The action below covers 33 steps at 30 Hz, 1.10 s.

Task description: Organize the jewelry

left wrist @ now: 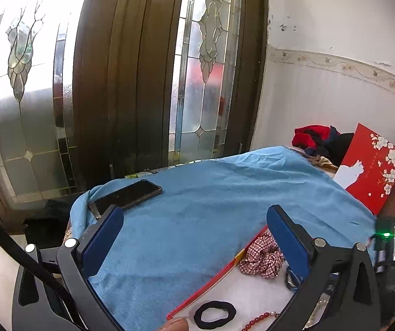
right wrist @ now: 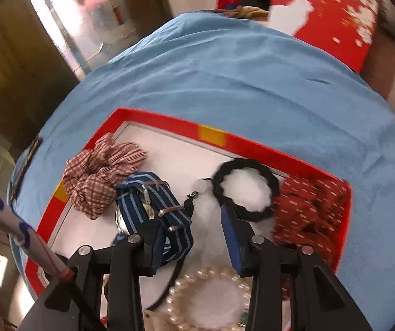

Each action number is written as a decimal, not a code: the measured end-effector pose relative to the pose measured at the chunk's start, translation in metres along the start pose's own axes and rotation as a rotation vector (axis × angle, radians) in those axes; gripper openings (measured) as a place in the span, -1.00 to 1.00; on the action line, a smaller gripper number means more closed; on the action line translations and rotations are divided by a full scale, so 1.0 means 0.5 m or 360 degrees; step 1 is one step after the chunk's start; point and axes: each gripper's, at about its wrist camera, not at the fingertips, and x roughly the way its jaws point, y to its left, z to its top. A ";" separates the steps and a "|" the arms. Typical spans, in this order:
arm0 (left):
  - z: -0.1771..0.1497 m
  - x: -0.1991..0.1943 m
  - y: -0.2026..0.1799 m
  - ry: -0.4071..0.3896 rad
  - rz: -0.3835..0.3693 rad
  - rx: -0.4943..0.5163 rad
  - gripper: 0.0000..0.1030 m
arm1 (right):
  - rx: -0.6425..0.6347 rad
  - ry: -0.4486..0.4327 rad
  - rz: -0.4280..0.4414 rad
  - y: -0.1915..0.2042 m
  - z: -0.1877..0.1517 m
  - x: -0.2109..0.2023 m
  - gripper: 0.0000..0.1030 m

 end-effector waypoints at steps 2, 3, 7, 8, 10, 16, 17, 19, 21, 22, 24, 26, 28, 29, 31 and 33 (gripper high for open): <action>-0.002 -0.002 -0.004 0.0001 -0.0004 0.0009 1.00 | 0.0047 -0.0024 -0.0007 -0.018 -0.003 -0.012 -0.19; -0.003 -0.002 -0.006 0.0005 -0.0008 0.0015 1.00 | 0.0063 -0.0030 -0.0013 -0.026 -0.005 -0.017 -0.19; -0.005 0.002 -0.013 0.0025 -0.0006 0.0047 1.00 | -0.0076 -0.0103 -0.0055 -0.001 -0.007 -0.063 -0.19; -0.005 0.003 -0.012 0.0030 -0.0010 0.0043 1.00 | -0.0161 -0.0141 -0.0080 0.015 -0.012 -0.082 -0.19; -0.002 0.007 -0.007 0.0048 -0.0017 0.0027 1.00 | -0.0323 -0.0217 -0.0128 0.048 -0.024 -0.114 -0.19; -0.001 0.024 0.002 0.0120 -0.0024 -0.0017 1.00 | -0.0662 -0.0075 0.0005 0.126 -0.043 -0.088 -0.20; -0.001 0.027 0.002 0.0127 -0.0008 -0.0007 1.00 | -0.0705 -0.0013 -0.0042 0.134 -0.041 -0.061 -0.20; -0.001 0.031 0.002 0.0134 0.0008 0.0000 1.00 | -0.0760 0.0059 -0.0166 0.142 -0.036 -0.013 -0.20; -0.001 0.034 0.008 0.0145 0.0003 -0.0021 1.00 | -0.0790 0.0086 -0.0249 0.144 -0.029 0.016 -0.18; -0.001 0.035 0.012 0.0147 -0.0001 -0.0035 1.00 | -0.0816 0.0083 -0.0302 0.147 -0.025 0.026 -0.15; 0.001 0.035 0.019 0.0152 -0.0007 -0.0060 1.00 | -0.0797 0.0084 -0.0285 0.144 -0.018 0.029 -0.15; 0.003 0.039 0.024 0.0167 -0.0019 -0.0084 1.00 | -0.0810 0.0109 -0.0286 0.141 -0.014 0.030 -0.15; 0.004 0.045 0.028 0.0187 -0.0037 -0.0107 1.00 | -0.0809 0.0149 -0.0294 0.141 -0.005 0.033 -0.20; 0.005 0.047 0.031 0.0197 -0.0047 -0.0120 1.00 | -0.0781 0.0173 -0.0284 0.135 0.001 0.032 -0.20; 0.006 0.049 0.037 0.0206 -0.0066 -0.0146 1.00 | -0.0670 0.0207 -0.0203 0.116 0.015 0.028 -0.21; 0.006 0.051 0.044 0.0212 -0.0080 -0.0168 1.00 | -0.0487 0.0249 0.0004 0.094 0.027 0.017 -0.21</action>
